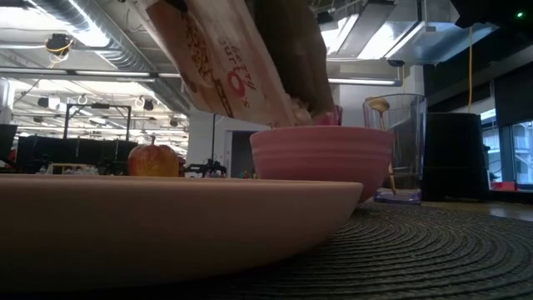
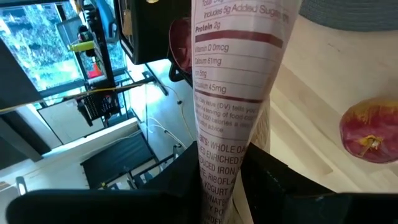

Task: Arrange a breakfast setting
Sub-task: Pour the cereals from the pink cereal box into the pink bowl

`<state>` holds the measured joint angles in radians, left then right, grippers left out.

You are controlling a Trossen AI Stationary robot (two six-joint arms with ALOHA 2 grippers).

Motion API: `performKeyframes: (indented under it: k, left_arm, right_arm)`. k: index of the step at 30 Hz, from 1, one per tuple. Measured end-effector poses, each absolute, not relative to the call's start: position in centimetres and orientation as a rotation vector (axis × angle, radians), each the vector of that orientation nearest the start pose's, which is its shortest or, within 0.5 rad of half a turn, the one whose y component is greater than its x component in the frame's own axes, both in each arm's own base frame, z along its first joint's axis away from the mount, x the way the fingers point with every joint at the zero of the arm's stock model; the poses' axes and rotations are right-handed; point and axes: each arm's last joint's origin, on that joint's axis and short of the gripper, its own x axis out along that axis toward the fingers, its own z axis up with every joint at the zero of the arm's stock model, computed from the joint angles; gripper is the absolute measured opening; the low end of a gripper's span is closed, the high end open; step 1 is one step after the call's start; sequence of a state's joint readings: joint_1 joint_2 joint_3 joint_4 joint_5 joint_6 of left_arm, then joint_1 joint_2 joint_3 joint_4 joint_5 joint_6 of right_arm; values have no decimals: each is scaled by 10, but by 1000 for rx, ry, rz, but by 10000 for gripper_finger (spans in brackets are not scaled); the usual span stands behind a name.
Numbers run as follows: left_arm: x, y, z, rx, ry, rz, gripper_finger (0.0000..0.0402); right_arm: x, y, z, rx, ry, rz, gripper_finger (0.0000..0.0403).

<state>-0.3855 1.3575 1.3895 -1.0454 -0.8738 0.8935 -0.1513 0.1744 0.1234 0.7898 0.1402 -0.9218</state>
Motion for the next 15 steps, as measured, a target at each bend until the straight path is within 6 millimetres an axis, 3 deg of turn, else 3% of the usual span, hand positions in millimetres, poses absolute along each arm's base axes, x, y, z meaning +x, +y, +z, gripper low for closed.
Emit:
performKeyframes:
  k: [15]
  left_arm:
    - [242,-74,357,1438,1021,70,96]
  right_arm:
    - [78,-16,262,-875,-559,-599,0]
